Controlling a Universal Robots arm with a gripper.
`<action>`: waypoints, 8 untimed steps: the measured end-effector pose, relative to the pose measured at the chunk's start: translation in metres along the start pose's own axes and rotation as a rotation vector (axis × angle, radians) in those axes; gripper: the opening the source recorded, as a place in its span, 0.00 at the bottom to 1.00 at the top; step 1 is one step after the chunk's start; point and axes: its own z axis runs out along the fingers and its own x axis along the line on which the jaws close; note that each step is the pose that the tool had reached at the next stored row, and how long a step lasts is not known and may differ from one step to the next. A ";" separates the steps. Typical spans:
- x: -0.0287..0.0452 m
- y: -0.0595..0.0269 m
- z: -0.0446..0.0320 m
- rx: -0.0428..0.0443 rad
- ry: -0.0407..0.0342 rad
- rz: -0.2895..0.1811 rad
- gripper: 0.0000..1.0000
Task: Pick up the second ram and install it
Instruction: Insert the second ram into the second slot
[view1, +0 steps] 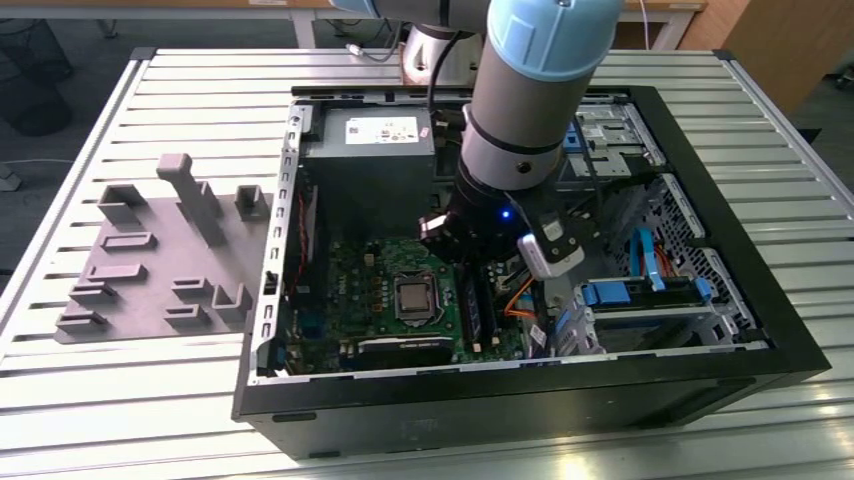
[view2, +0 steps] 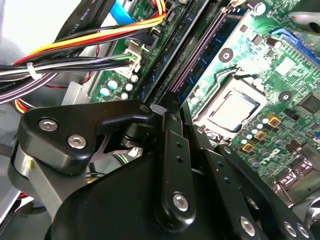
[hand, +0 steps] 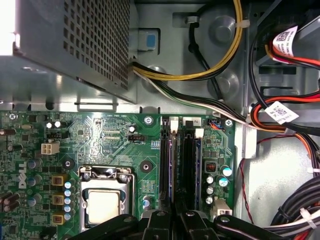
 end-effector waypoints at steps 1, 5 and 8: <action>-0.0001 0.0000 0.0000 0.0000 0.0000 0.001 0.14; -0.0009 -0.0002 0.0000 -0.0004 0.0000 0.008 0.14; -0.0012 -0.0003 0.0001 -0.0007 0.0000 0.011 0.14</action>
